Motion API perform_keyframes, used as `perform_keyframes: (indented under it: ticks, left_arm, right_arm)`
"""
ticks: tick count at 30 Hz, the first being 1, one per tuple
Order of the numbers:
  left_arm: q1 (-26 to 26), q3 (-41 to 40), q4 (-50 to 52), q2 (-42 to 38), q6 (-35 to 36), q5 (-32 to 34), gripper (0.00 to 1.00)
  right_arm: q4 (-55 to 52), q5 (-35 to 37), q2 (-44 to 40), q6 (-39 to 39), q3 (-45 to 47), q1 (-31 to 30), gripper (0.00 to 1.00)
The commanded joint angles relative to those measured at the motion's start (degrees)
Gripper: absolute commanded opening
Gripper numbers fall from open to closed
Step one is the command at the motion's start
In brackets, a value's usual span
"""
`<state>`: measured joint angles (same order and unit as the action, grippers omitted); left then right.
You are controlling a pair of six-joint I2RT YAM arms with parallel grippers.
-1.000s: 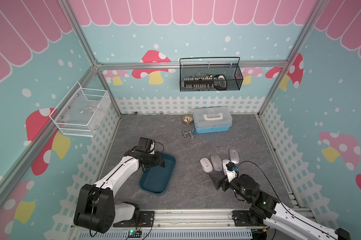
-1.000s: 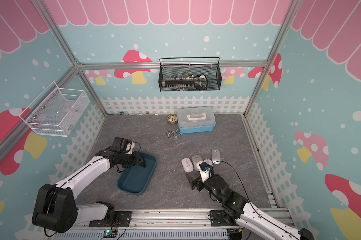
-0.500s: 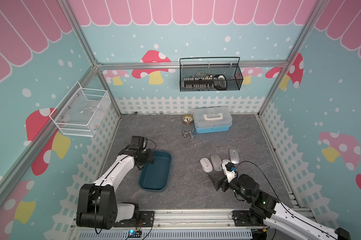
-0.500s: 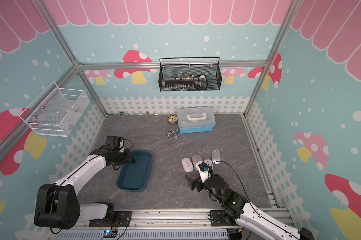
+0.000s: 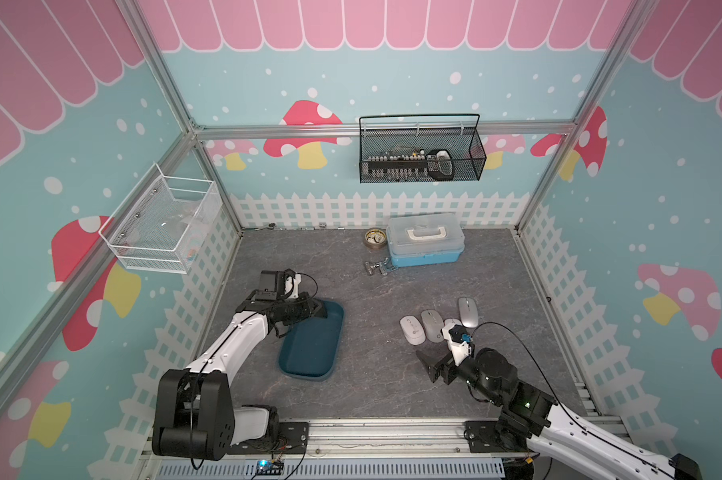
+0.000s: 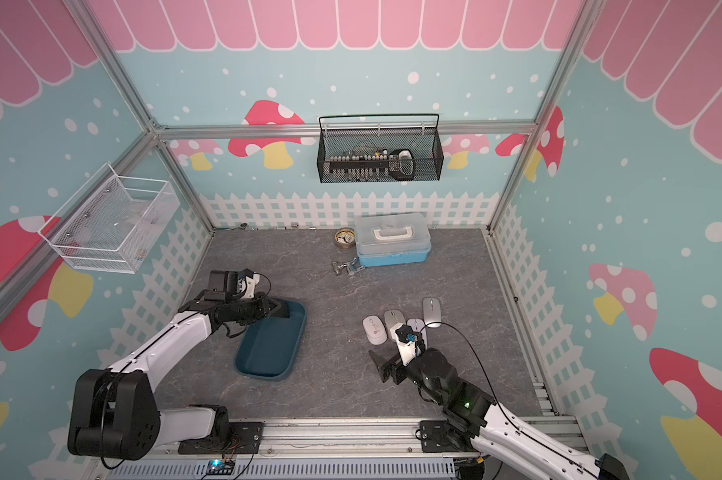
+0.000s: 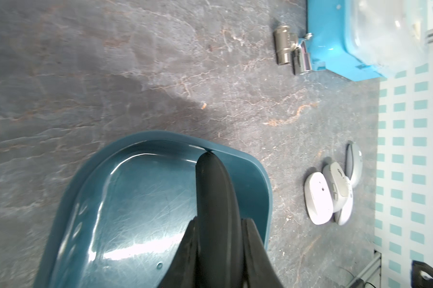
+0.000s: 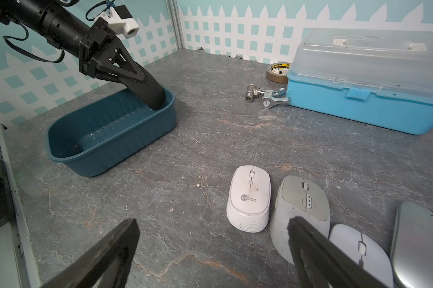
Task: Put the mouse in the storage box
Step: Place the mouse in the storage box.
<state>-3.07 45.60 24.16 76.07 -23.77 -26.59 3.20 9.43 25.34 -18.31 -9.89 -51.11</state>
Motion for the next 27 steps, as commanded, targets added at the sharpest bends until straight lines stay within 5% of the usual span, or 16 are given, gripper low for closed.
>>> perform_keyframes:
  ticks: [1,8,22,27]
  left_arm:
    - [0.2,-0.7,-1.2,2.5,0.8,-3.2,0.04]
    - [0.2,-1.6,0.0,5.4,1.6,-3.9,0.1]
    - [0.2,-0.3,1.0,7.3,1.9,-0.1,0.55]
    - [0.2,0.4,1.7,7.3,1.6,3.5,0.64]
  right_arm:
    - [0.5,0.4,-0.7,-0.7,-0.1,-0.4,0.99]
    - [0.2,0.9,-1.1,-1.0,-0.1,-0.4,0.99]
    - [0.2,1.1,-0.2,-1.0,-0.2,-0.4,0.99]
    - [0.0,2.0,-0.7,-0.9,-0.2,-0.4,0.99]
